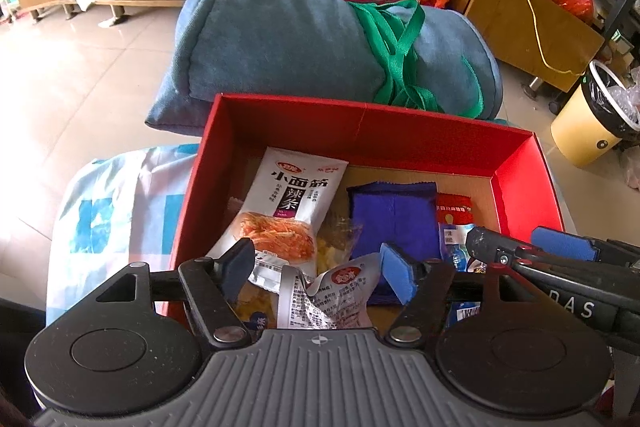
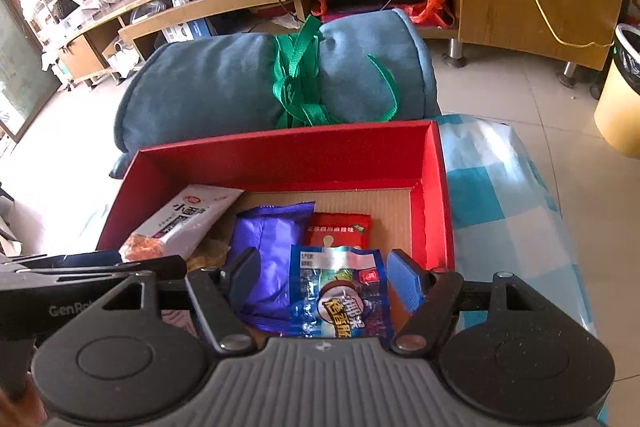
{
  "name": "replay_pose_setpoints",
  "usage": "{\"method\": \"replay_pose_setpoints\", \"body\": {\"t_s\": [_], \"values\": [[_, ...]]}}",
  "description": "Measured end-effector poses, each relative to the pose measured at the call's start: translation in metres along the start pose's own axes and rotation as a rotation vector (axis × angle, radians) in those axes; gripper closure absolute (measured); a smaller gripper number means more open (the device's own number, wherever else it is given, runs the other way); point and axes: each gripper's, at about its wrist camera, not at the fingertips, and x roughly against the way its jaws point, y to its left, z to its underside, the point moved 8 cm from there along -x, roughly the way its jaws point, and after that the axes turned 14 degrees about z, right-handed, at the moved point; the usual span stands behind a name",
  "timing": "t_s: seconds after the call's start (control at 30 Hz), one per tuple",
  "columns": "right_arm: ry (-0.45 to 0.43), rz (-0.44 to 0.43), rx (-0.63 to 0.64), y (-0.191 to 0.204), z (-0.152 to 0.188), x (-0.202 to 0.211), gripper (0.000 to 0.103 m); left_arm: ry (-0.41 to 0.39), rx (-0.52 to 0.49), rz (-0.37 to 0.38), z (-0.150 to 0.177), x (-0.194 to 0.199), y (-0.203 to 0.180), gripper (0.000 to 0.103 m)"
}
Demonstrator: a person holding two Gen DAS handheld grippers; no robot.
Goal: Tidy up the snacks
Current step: 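Lower both snacks into the red box and open both tools, then move both tools back from the box toward the bun and red candy bag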
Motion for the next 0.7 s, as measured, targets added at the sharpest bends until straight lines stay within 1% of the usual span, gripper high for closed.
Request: {"method": "replay_pose_setpoints", "body": {"t_s": [0.17, 0.33, 0.53, 0.7], "values": [[-0.007, 0.008, -0.008, -0.003, -0.001, 0.001, 0.036, -0.007, 0.001, 0.01, -0.001, 0.003, -0.002, 0.027], [-0.02, 0.009, -0.028, -0.009, -0.004, 0.006, 0.036, -0.03, 0.0, 0.033, -0.004, 0.009, -0.007, 0.02], [-0.031, 0.012, -0.025, -0.011, -0.004, 0.012, 0.036, -0.051, -0.025, 0.037, -0.005, 0.016, -0.013, 0.018], [-0.036, 0.013, -0.025, -0.013, -0.002, 0.017, 0.035, -0.053, -0.038, 0.044, 0.001, 0.024, -0.015, 0.018]]}}
